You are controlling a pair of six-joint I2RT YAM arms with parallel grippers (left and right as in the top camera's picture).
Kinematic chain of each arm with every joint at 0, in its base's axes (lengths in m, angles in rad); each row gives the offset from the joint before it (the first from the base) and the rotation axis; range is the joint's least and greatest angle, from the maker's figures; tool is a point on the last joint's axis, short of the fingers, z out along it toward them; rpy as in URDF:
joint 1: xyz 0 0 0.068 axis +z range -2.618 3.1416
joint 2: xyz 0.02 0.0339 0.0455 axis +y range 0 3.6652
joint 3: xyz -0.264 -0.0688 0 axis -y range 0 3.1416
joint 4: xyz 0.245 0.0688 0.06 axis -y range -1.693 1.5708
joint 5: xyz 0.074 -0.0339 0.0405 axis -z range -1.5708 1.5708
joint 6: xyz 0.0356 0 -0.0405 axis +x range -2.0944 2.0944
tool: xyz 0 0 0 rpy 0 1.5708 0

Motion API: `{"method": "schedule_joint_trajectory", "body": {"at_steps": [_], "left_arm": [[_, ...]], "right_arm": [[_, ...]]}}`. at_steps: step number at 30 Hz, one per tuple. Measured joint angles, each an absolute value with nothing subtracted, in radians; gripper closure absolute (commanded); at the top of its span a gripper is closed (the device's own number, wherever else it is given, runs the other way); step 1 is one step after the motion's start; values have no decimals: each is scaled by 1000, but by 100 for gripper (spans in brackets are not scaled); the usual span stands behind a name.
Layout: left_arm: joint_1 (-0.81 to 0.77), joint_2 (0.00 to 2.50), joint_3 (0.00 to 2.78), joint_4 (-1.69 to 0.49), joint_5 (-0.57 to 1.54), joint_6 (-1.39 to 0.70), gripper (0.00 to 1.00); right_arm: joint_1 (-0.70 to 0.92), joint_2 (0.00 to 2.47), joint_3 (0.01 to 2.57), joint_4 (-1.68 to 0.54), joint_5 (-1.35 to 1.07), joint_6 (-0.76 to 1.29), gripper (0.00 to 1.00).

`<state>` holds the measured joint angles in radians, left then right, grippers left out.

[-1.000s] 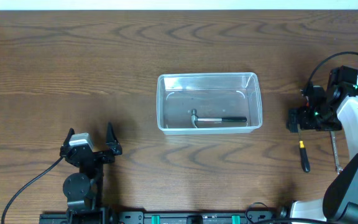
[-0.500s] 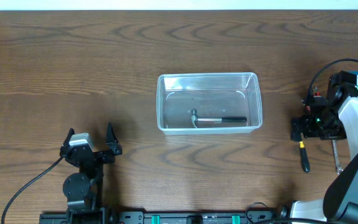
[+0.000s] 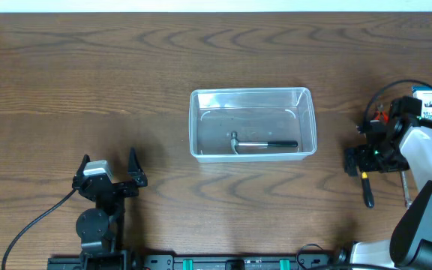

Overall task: Pack container
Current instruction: 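Lower the right gripper over the yellow-handled screwdriver's handle, then close the right gripper on the screwdriver handle and lift it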

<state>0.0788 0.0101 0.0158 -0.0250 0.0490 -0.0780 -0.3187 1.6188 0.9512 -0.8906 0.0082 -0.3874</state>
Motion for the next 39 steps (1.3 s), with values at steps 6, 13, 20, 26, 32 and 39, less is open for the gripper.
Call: {"method": "schedule_joint_trajectory", "body": {"at_steps": [6,13,20,26,32,39], "left_arm": [[79,10,16,-25,49,-78,2],[79,10,16,-25,49,-78,2],[79,10,16,-25,49,-78,2],[79,10,16,-25,49,-78,2],[79,10,16,-25,49,-78,2],[79,10,16,-25,49,-78,2]], "right_arm": [[-319,1619,933,-838,16,-396,1],[-319,1619,882,-837,19,-406,1],[-319,1619,867,-841,25,-410,1],[-324,1619,867,-851,36,-409,1],[-370,1619,857,-847,46,-405,1],[-382,1619,856,-848,49,-404,1]]}}
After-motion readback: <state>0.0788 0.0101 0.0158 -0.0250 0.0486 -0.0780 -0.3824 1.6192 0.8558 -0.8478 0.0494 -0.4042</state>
